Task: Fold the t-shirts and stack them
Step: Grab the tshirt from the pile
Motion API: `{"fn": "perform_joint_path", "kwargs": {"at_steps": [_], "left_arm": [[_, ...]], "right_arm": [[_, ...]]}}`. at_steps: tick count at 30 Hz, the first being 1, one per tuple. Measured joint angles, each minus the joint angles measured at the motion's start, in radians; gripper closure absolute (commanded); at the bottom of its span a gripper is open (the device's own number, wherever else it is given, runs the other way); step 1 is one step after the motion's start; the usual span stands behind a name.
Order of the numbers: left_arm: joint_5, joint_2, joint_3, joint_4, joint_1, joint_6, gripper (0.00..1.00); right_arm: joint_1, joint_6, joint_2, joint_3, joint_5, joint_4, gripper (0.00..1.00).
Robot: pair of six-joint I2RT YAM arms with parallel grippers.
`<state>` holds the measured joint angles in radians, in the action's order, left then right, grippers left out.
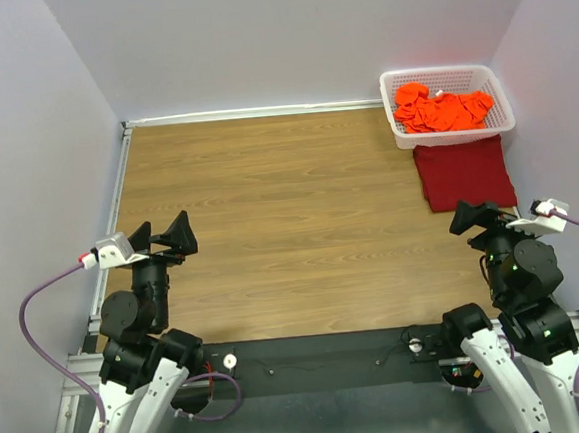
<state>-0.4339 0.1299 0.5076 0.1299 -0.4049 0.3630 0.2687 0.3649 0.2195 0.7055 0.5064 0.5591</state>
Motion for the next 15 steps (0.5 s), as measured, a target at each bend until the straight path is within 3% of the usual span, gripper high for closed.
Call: {"fn": "perform_joint_path", "kwargs": {"at_steps": [11, 15], "left_arm": [[0.018, 0.015, 0.0, -0.003, 0.0, 0.0, 0.02], [0.028, 0.02, 0.0, -0.003, 0.0, 0.001, 0.02]], "right_arm": [[0.0, -0.001, 0.005, 0.0, 0.003, -0.003, 0.0], [0.001, 0.0, 0.135, 0.034, 0.008, -0.019, 0.0]]}}
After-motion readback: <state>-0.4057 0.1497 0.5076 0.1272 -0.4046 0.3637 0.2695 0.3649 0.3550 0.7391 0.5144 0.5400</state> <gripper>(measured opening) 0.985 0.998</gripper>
